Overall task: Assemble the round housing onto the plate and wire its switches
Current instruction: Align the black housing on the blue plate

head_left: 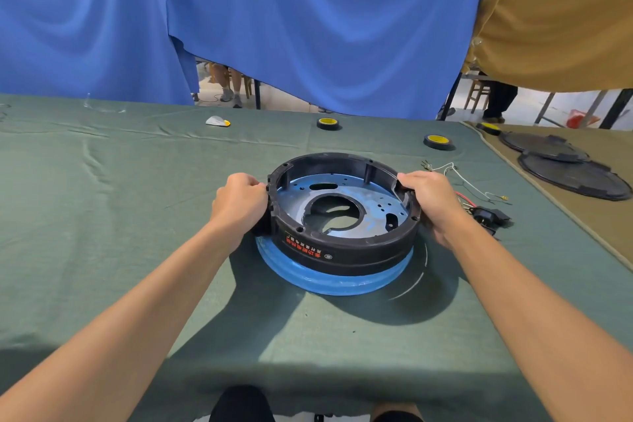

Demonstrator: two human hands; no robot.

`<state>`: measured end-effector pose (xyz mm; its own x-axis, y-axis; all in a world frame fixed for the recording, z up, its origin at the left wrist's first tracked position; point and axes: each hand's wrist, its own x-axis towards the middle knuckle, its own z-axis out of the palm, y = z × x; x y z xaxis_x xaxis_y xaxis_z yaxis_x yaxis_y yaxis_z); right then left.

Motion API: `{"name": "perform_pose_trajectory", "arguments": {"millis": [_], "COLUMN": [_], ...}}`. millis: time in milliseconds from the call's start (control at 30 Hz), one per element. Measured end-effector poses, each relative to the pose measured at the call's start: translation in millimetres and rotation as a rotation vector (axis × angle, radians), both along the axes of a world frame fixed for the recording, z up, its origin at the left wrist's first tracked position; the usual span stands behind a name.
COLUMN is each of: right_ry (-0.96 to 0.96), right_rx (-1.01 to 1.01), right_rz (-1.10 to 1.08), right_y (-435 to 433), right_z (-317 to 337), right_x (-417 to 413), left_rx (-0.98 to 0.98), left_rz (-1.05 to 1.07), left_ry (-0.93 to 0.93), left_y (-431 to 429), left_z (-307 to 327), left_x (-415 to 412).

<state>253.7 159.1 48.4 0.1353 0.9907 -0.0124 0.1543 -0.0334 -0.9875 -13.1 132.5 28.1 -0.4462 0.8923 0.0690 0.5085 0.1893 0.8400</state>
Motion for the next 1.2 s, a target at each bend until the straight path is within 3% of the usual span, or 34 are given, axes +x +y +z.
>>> {"name": "perform_pose_trajectory", "arguments": {"millis": [500,700,1033,1200], "right_ry": [-0.009,-0.184,-0.322,-0.351], "right_rx": [-0.001,0.027,0.030,0.032], "right_rz": [-0.037,-0.059,-0.043,-0.019], "right_y": [2.2,-0.6,-6.0,-5.5], "right_z": [-5.2,-4.7,-0.7,1.1], "right_x": [3.0,2.4,-3.0,-1.9], "left_rx": [0.037,0.070,0.056,0.077], "left_rz": [-0.008,0.025,-0.142,-0.149], "left_ry": [0.007,-0.007,-0.327,-0.347], "left_y": [6.2,14.1,0.0,-4.3], "left_z": [-1.4,-3.7,-3.7,-2.7], "left_x": [1.2,-1.2,-7.9,-6.0]}}
